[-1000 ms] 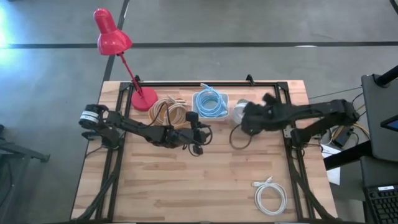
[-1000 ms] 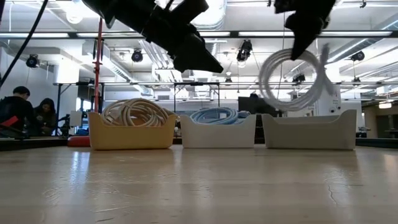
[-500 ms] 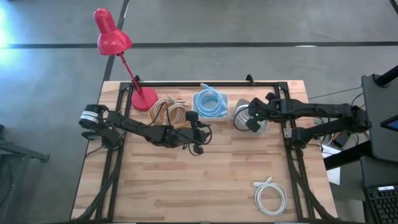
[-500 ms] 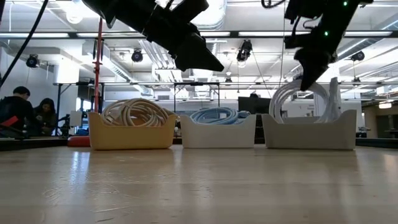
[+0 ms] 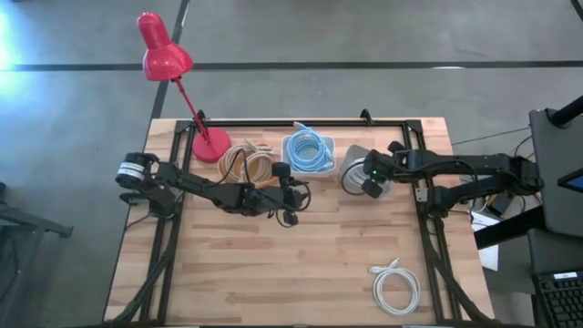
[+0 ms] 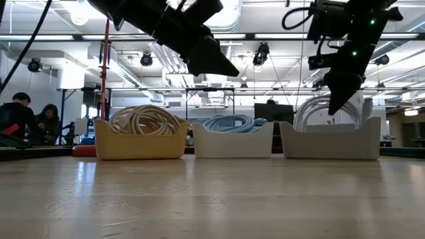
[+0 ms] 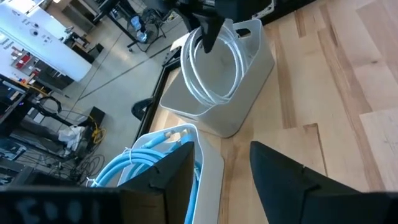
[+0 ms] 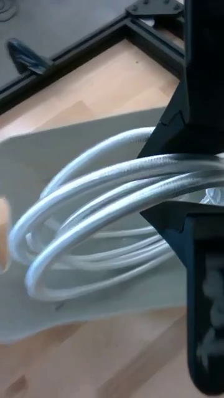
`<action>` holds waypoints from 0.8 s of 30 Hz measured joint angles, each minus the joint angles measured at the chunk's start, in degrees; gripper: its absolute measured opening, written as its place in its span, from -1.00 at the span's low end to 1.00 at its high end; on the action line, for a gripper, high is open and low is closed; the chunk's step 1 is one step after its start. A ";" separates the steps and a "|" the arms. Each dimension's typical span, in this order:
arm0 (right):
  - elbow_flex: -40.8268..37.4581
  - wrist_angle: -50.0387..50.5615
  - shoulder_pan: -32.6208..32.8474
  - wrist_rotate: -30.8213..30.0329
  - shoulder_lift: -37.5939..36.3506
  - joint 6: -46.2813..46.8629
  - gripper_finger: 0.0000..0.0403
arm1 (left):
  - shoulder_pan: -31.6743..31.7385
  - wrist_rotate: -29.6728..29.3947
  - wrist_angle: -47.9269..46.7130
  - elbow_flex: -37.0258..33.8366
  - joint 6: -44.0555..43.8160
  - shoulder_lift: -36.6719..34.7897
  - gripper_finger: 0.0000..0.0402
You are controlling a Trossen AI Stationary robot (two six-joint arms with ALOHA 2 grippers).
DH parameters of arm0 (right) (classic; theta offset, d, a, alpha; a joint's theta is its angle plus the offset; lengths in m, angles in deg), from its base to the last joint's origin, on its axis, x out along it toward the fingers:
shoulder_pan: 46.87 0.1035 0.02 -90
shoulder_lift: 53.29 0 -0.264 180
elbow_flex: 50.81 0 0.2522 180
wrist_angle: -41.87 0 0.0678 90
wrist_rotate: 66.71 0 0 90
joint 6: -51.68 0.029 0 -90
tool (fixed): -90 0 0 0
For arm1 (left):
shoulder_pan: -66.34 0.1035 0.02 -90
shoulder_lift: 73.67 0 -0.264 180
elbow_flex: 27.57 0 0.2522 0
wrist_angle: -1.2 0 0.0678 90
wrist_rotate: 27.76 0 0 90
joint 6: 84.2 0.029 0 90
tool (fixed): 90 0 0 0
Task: Pick & Place USB Port
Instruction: Put the left white usb cable into the grey bin, then put the white usb cable into the grey bin
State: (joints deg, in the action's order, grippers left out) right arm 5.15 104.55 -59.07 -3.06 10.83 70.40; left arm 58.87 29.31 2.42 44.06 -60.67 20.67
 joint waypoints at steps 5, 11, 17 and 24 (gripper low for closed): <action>2.94 0.36 0.02 -0.68 0.00 -4.19 -0.40 | 0.00 0.01 0.00 0.00 0.00 0.00 -0.12; 9.62 3.16 0.04 -5.30 0.02 -8.30 -0.24 | 0.00 0.01 -0.02 0.00 0.02 0.00 -0.12; 16.69 5.12 0.61 -3.25 0.01 -4.66 -0.20 | 0.00 0.00 -0.02 0.00 0.02 0.00 -0.12; 18.18 5.11 7.83 8.44 0.54 -3.55 -0.20 | 0.00 -1.63 -0.04 0.00 0.03 0.00 -0.12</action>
State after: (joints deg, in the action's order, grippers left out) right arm 23.33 109.66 -51.25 5.38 11.37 66.85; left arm 58.87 27.68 2.38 44.06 -60.64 20.67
